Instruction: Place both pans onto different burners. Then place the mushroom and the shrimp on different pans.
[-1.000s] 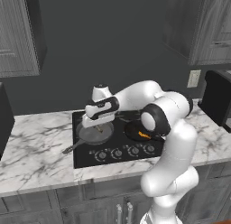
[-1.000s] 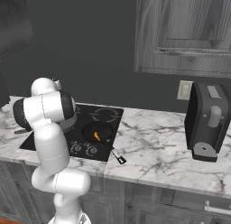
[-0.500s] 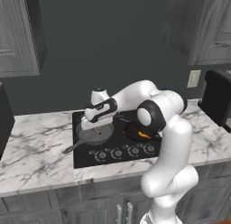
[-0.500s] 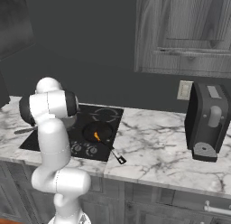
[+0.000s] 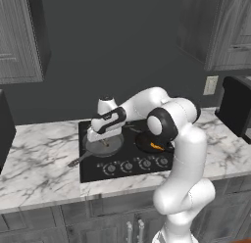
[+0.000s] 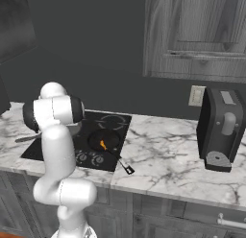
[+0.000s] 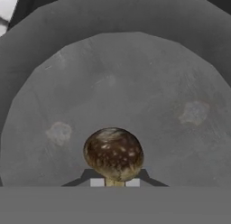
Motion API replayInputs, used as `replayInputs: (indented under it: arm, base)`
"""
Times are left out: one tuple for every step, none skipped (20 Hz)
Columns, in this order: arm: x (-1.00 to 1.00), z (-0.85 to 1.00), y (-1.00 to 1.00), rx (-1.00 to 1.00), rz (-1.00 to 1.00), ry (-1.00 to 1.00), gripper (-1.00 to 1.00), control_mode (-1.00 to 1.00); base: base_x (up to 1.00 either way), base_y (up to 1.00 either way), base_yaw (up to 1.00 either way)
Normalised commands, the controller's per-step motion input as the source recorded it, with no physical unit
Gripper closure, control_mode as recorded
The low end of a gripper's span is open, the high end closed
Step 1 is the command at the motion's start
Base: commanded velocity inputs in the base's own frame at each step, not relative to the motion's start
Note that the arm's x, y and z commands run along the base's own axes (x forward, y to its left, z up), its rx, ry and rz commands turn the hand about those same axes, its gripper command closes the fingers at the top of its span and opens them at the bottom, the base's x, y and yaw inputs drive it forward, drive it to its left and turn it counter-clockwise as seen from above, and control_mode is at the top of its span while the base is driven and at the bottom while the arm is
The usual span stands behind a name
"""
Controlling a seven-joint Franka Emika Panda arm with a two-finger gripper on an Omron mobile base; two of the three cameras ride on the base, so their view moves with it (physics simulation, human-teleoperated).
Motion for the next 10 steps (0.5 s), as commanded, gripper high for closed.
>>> replayInputs:
  arm:
    - [0.00, 0.00, 0.00, 0.00, 0.00, 0.00, -1.00, -1.00]
    - [0.00, 0.00, 0.00, 0.00, 0.00, 0.00, -1.00, -1.00]
    - [0.00, 0.00, 0.00, 0.00, 0.00, 0.00, -1.00, -1.00]
    - [0.00, 0.00, 0.00, 0.00, 0.00, 0.00, -1.00, -1.00]
    - [0.04, 0.00, 0.00, 0.00, 0.00, 0.00, -1.00, -1.00]
    - [0.14, 0.00, 0.00, 0.00, 0.00, 0.00, -1.00, -1.00]
    - [0.00, 0.11, 0.01, 0.00, 0.00, -0.03, -1.00, -1.00]
    - [0.00, 0.36, 0.00, 0.00, 0.00, -0.09, -1.00, -1.00]
    - [-0.03, 0.51, 0.00, 0.00, 0.00, -0.15, -1.00, -1.00]
    - [-0.09, 0.54, 0.00, 0.00, 0.00, -0.15, -1.00, -1.00]
  base:
    - [0.00, 0.00, 0.00]
    - [0.00, 0.00, 0.00]
    - [0.00, 0.00, 0.00]
    - [0.00, 0.00, 0.00]
    - [0.00, 0.00, 0.00]
    - [0.00, 0.00, 0.00]
    - [0.00, 0.00, 0.00]
    - [0.00, 0.00, 0.00]
    - [0.00, 0.00, 0.00]
    - [0.00, 0.00, 0.00]
